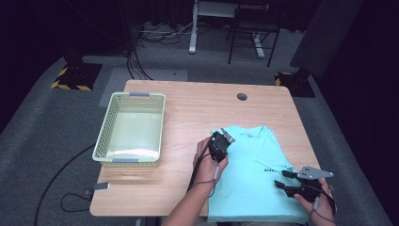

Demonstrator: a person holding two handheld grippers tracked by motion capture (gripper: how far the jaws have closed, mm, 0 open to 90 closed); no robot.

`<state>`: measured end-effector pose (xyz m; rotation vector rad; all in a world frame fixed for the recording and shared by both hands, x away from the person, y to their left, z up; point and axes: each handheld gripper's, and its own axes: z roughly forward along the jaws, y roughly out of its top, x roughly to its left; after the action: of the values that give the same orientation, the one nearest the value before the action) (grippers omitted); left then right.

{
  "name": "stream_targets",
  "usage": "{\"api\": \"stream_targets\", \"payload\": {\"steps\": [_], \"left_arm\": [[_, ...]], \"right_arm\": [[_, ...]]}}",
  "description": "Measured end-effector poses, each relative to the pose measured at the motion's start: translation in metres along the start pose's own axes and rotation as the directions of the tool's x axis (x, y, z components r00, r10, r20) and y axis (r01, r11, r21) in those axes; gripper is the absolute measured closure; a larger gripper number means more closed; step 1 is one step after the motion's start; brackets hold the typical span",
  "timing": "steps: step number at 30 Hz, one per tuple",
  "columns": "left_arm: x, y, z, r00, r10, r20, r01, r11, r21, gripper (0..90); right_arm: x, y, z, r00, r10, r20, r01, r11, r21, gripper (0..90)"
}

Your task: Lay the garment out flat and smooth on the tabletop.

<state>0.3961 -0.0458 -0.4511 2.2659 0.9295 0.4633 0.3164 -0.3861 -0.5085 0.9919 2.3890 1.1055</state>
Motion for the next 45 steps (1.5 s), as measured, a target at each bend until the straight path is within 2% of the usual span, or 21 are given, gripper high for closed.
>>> {"api": "stream_targets", "payload": {"steps": [2, 4, 6, 8, 9, 10, 12, 14, 17, 19, 21, 25, 27, 29, 33, 36, 37, 40, 43, 45], "left_arm": [[0.006, -0.009, -0.011, 0.9983, -0.022, -0.055, 0.022, 0.9997, 0.007, 87.2], [0.012, -0.024, -0.023, 0.9904, -0.059, -0.124, 0.061, 0.9981, 0.009, 83.7], [0.019, -0.043, -0.034, 0.9744, -0.134, -0.180, 0.134, 0.9909, -0.013, 73.3], [0.026, -0.059, -0.044, 0.9574, -0.220, -0.187, 0.216, 0.9754, -0.045, 56.0], [0.028, -0.063, -0.048, 0.9532, -0.245, -0.177, 0.238, 0.9695, -0.058, 50.2], [0.028, -0.066, -0.052, 0.9537, -0.247, -0.172, 0.238, 0.9689, -0.067, 47.8], [0.024, -0.066, -0.056, 0.9593, -0.217, -0.181, 0.207, 0.9756, -0.074, 45.0], [0.019, -0.064, -0.057, 0.9655, -0.198, -0.170, 0.186, 0.9792, -0.080, 42.8], [0.011, -0.060, -0.053, 0.9729, -0.175, -0.152, 0.163, 0.9829, -0.085, 40.0], [0.004, -0.056, -0.048, 0.9816, -0.142, -0.127, 0.133, 0.9880, -0.079, 39.7], [-0.003, -0.052, -0.042, 0.9873, -0.109, -0.116, 0.103, 0.9930, -0.058, 39.5], [-0.017, -0.045, -0.033, 0.9945, -0.062, -0.085, 0.058, 0.9973, -0.044, 38.8], [-0.022, -0.041, -0.029, 0.9961, -0.039, -0.079, 0.035, 0.9984, -0.045, 38.7], [-0.022, -0.038, -0.025, 0.9962, -0.032, -0.081, 0.028, 0.9985, -0.047, 38.6], [-0.008, -0.038, -0.006, 0.9928, -0.071, -0.097, 0.071, 0.9975, 0.001, 39.0], [0.007, -0.042, 0.002, 0.9888, -0.101, -0.110, 0.105, 0.9940, 0.031, 39.1], [0.012, -0.044, 0.002, 0.9856, -0.117, -0.122, 0.122, 0.9919, 0.036, 39.6], [0.026, -0.053, -0.006, 0.9703, -0.154, -0.187, 0.166, 0.9847, 0.052, 41.7], [0.036, -0.061, -0.018, 0.9521, -0.176, -0.250, 0.197, 0.9786, 0.060, 42.5], [0.038, -0.064, -0.024, 0.9476, -0.189, -0.257, 0.208, 0.9769, 0.047, 42.4]], "right_arm": [[0.000, 0.000, 0.000, 1.0000, 0.000, -0.002, 0.000, 1.000, 0.000, 41.8], [0.000, 0.000, 0.000, 1.0000, 0.001, -0.002, -0.001, 1.000, 0.000, 41.8], [0.000, 0.000, 0.000, 1.0000, 0.003, -0.003, -0.003, 1.000, -0.001, 41.8], [-0.001, 0.000, 0.000, 1.0000, 0.004, -0.006, -0.004, 1.000, -0.001, 41.9], [-0.001, 0.000, 0.000, 1.0000, 0.005, -0.008, -0.005, 1.000, -0.001, 41.9], [-0.002, 0.000, 0.000, 0.9999, 0.006, -0.009, -0.006, 1.000, -0.002, 41.9], [-0.002, 0.000, 0.000, 0.9999, 0.008, -0.013, -0.008, 1.000, -0.002, 41.9], [-0.003, 0.001, 0.000, 0.9999, 0.008, -0.015, -0.008, 1.000, -0.002, 41.9], [-0.002, 0.001, 0.001, 1.0000, 0.003, -0.009, -0.003, 1.000, 0.000, 41.9], [-0.002, 0.001, 0.001, 0.9999, 0.004, -0.010, -0.004, 1.000, -0.001, 41.9], [-0.002, 0.001, 0.001, 0.9999, 0.006, -0.013, -0.006, 1.000, -0.001, 41.9], [-0.002, 0.001, 0.001, 0.9999, 0.005, -0.011, -0.005, 1.000, -0.001, 41.9], [-0.002, 0.001, 0.001, 0.9999, 0.005, -0.011, -0.005, 1.000, 0.000, 41.8], [-0.002, 0.001, 0.001, 1.0000, 0.003, -0.009, -0.003, 1.000, 0.000, 41.8], [-0.002, 0.001, 0.001, 1.0000, 0.001, -0.008, -0.001, 1.000, 0.000, 41.8], [-0.002, 0.001, 0.001, 1.0000, 0.002, -0.009, -0.002, 1.000, 0.000, 41.8], [-0.002, 0.001, 0.001, 1.0000, 0.002, -0.009, -0.002, 1.000, 0.000, 41.9], [-0.002, 0.001, 0.001, 0.9999, 0.004, -0.011, -0.004, 1.000, -0.001, 41.9], [-0.002, 0.001, 0.001, 0.9999, 0.006, -0.012, -0.006, 1.000, -0.001, 41.9], [-0.002, 0.001, 0.001, 0.9999, 0.005, -0.011, -0.005, 1.000, -0.001, 41.9]]}}
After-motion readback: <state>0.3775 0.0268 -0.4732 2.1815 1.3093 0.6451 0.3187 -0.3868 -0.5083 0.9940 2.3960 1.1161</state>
